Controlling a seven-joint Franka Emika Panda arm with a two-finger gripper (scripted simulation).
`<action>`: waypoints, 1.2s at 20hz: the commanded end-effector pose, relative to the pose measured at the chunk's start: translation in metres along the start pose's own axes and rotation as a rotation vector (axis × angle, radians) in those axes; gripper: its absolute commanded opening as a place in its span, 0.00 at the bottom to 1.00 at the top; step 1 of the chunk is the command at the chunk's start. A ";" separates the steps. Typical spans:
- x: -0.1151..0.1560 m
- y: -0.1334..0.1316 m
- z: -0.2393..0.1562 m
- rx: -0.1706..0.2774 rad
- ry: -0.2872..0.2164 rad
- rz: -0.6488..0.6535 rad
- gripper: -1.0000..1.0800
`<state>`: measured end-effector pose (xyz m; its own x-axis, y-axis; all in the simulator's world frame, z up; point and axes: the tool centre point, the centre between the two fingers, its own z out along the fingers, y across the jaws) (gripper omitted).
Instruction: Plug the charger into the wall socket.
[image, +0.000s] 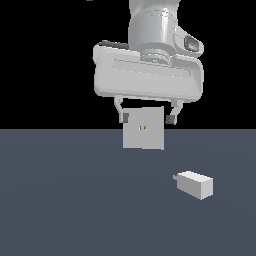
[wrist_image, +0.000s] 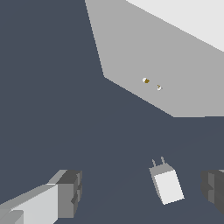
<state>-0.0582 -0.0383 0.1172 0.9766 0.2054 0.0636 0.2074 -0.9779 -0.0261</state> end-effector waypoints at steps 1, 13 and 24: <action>-0.009 0.007 0.006 0.000 0.011 -0.042 0.96; -0.043 0.039 0.034 0.001 0.053 -0.213 0.96; -0.055 0.056 0.049 0.004 0.073 -0.293 0.96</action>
<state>-0.0967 -0.1010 0.0651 0.8730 0.4677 0.1385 0.4724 -0.8814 -0.0013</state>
